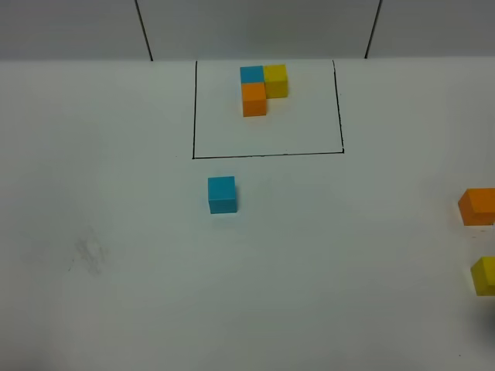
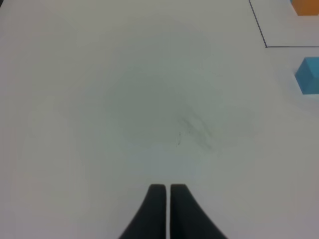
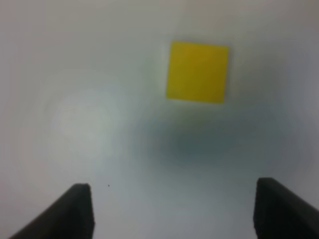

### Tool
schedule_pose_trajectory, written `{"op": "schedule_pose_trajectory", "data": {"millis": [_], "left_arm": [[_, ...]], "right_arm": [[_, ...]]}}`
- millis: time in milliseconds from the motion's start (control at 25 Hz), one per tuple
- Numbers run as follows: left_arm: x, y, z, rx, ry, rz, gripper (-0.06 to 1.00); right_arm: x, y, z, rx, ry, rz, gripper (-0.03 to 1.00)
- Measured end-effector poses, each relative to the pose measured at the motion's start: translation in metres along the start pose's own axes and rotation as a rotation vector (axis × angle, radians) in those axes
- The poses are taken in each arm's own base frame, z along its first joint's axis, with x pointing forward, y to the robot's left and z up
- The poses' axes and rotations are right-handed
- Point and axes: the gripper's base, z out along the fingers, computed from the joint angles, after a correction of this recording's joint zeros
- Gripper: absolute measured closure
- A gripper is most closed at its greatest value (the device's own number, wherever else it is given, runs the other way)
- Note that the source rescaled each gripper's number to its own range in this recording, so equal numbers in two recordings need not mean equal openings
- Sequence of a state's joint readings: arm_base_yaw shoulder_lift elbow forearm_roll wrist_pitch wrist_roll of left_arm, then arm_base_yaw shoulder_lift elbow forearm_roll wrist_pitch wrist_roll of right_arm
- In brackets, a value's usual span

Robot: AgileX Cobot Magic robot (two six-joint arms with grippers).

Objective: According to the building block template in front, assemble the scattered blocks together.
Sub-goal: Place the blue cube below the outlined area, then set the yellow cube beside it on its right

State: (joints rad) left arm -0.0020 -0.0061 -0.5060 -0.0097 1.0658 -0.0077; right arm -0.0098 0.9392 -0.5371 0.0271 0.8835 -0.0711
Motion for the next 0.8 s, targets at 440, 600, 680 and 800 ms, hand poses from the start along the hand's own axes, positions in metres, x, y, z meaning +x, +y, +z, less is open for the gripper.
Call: {"op": "schedule_pose_trajectory", "data": {"millis": [440,600,680,800], "left_arm": [[0.000,0.000,0.000,0.000,0.000,0.000,0.94],[0.000,0.000,0.000,0.000,0.000,0.000,0.94],[0.000,0.000,0.000,0.000,0.000,0.000,0.94],[0.000,0.000,0.000,0.000,0.000,0.000,0.94]], "right_arm": [[-0.004,0.001,0.043,-0.028,0.034,0.078,0.13],[-0.010,0.000,0.059,-0.024,0.053,0.082,0.13],[-0.014,0.000,0.067,-0.020,0.044,0.085,0.13],[-0.018,-0.001,0.078,-0.015,0.038,0.087,0.13]]}}
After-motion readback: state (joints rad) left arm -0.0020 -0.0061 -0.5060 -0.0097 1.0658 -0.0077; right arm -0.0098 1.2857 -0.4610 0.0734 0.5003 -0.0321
